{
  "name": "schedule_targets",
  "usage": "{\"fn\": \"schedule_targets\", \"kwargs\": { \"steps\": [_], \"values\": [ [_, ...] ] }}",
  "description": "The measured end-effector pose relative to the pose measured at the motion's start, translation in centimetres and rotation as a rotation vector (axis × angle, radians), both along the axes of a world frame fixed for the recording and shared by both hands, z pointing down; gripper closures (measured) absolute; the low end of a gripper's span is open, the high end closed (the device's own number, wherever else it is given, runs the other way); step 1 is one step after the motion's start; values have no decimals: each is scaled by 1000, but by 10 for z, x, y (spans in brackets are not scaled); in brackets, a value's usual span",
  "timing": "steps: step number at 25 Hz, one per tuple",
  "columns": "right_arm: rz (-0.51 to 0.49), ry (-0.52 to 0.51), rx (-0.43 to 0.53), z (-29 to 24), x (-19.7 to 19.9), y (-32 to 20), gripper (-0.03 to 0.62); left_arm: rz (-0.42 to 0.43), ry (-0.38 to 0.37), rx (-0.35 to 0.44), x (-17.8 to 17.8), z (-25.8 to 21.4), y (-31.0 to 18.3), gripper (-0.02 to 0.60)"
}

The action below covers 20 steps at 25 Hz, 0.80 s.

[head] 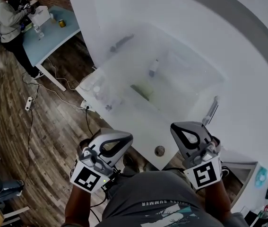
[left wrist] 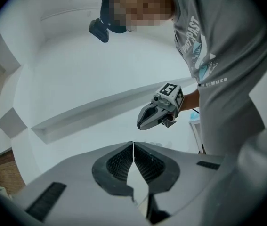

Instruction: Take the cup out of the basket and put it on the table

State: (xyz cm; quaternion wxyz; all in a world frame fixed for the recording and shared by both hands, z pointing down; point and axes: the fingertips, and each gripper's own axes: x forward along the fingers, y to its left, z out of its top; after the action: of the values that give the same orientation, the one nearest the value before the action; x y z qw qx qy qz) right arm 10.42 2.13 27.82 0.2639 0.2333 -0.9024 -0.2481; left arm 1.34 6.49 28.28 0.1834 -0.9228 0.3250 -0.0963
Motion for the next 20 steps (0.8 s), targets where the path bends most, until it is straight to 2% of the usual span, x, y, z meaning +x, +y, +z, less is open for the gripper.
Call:
{"fn": "schedule_targets", "kwargs": {
  "steps": [7,11,15,20],
  "values": [
    [-50,-38,4,-5,14,-36,583,-60,-35,-24,18,-5,-29,566],
    [-93,-73,19,-14,24,-62,583,-110,-87,-47,29,-5,-47,566],
    [-135,-93,17,-11,35,-86,583,-146,-88,-51,46,-9,-59,566],
    [-171,-102,-27,3,28,-110,583,-176,-106,-51,56,2,-68,566]
  ]
}}
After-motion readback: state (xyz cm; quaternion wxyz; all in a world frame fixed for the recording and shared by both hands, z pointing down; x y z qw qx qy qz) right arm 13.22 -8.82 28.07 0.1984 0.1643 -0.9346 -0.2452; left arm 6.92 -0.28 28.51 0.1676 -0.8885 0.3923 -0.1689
